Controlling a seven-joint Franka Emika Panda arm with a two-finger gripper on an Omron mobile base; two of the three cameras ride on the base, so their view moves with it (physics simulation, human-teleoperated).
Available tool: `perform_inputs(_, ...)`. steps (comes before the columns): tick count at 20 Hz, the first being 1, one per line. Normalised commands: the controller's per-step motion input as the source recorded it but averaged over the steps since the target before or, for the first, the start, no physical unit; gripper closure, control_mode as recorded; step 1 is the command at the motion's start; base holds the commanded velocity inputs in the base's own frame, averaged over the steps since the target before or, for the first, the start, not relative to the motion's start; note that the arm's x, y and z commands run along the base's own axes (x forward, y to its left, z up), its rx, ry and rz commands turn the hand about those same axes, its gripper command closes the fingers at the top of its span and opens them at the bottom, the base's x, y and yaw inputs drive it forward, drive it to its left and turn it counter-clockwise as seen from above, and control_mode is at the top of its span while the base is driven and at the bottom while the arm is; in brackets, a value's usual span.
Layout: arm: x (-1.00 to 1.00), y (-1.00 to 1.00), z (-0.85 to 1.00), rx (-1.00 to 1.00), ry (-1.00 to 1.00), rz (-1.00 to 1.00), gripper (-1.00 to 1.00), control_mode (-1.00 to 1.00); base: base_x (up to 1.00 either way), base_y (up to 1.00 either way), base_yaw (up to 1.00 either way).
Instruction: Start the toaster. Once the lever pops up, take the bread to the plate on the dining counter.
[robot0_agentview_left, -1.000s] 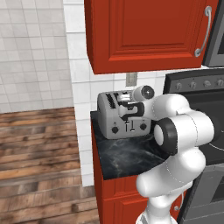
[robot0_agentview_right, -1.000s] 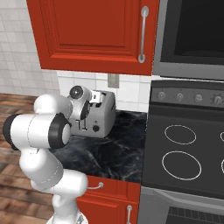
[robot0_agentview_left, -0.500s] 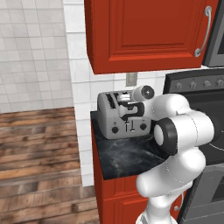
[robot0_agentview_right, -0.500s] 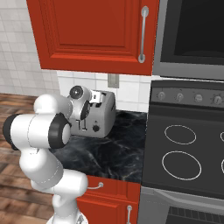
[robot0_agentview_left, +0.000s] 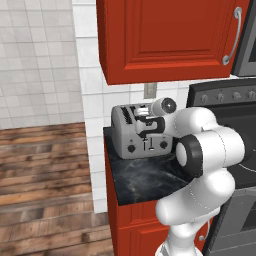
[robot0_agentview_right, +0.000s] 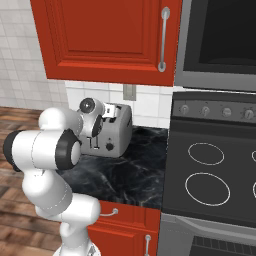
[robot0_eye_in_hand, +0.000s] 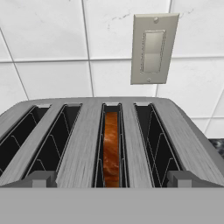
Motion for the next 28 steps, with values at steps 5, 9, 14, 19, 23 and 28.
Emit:
perform_inputs(5, 0.0, 0.0, 0.0, 0.0, 0.0, 0.0, -1.0, -1.0, 0.0, 0.0, 0.0)
perform_inputs(9, 0.0, 0.0, 0.0, 0.0, 0.0, 0.0, -1.0, -1.0, 0.0, 0.0, 0.0)
perform_inputs(14, 0.0, 0.0, 0.0, 0.0, 0.0, 0.0, -1.0, -1.0, 0.0, 0.0, 0.0)
perform_inputs(19, 0.0, 0.0, 0.0, 0.0, 0.0, 0.0, -1.0, -1.0, 0.0, 0.0, 0.0)
perform_inputs(23, 0.0, 0.0, 0.0, 0.0, 0.0, 0.0, -1.0, -1.0, 0.0, 0.0, 0.0)
perform_inputs(28, 0.0, 0.0, 0.0, 0.0, 0.0, 0.0, -1.0, -1.0, 0.0, 0.0, 0.0)
